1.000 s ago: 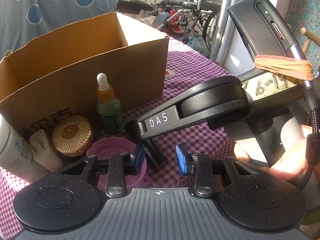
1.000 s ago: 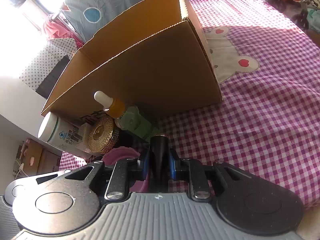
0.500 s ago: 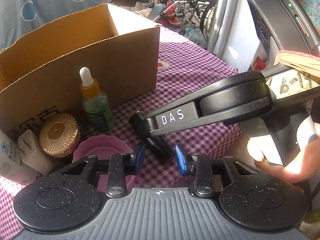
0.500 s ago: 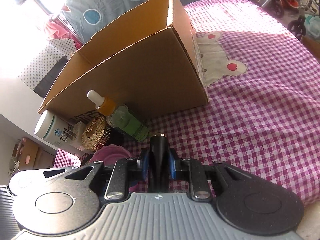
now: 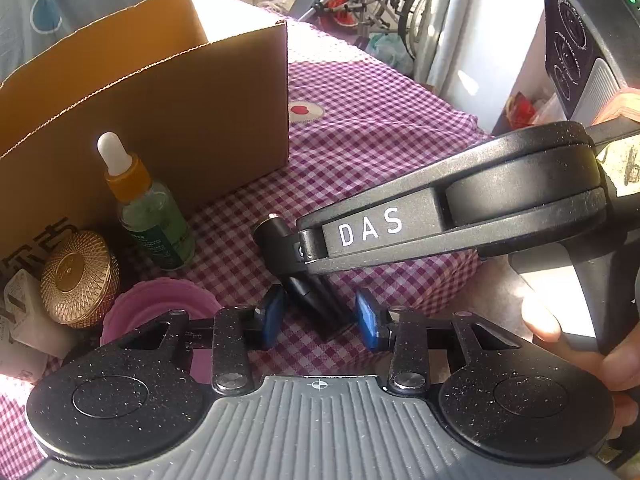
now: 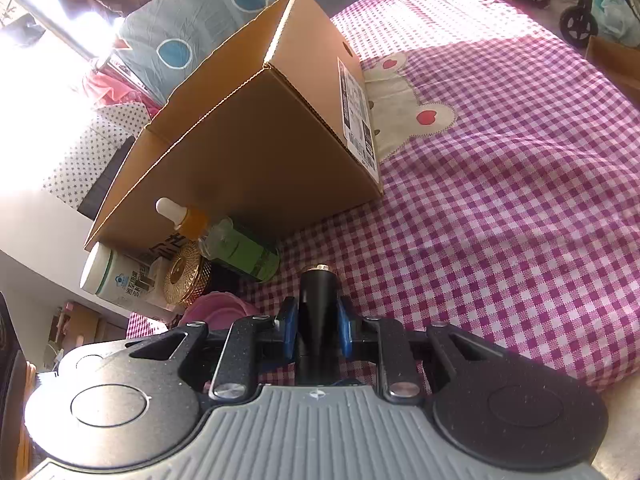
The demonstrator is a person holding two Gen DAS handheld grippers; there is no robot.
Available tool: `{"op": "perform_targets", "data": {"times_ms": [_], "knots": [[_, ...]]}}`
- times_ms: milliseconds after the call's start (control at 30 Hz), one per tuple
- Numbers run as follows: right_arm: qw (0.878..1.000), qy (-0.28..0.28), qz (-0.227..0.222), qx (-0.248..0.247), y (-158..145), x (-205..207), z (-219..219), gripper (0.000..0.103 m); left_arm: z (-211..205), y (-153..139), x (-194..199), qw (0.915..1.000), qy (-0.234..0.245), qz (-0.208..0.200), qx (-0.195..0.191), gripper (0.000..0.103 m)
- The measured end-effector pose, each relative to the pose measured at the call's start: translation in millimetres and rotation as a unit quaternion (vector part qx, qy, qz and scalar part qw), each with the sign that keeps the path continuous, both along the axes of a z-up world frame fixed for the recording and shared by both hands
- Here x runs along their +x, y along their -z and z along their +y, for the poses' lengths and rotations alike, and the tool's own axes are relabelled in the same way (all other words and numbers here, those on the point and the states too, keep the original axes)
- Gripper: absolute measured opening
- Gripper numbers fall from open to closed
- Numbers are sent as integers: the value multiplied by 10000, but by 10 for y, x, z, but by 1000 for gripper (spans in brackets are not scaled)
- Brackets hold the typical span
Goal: Organize rigid objects
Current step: 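Return the right tool to the black tube and grasp it, then carry the black tube with the right tool into the box and release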
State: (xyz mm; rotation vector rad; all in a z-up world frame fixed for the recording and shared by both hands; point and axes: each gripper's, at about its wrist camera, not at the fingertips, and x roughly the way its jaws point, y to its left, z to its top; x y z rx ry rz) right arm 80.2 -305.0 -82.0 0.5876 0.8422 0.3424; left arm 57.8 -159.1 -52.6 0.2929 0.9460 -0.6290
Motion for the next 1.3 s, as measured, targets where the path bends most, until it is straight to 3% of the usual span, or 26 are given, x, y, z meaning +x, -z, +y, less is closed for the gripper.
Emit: {"op": "perform_targets", "data": {"times_ms": [300,600,1000,1300], "knots": [[9996,-69,-194,-173,-18,-10,77,24,-9,-18,-35,9999,-27,-123,16,38],[9993,137,-314,145,-128,-131,-16,25,21,-199,-135,9994,27,-320,-160,38],[9901,294,-1371,-72,-935,-498,114,25,265,-850,-440,9898,35,-1260,-666,38],[9762,-360,-2115,-312,-1614,-114,541,25,640,-1369,-265,9767,-545,-1920,-794,38]]}}
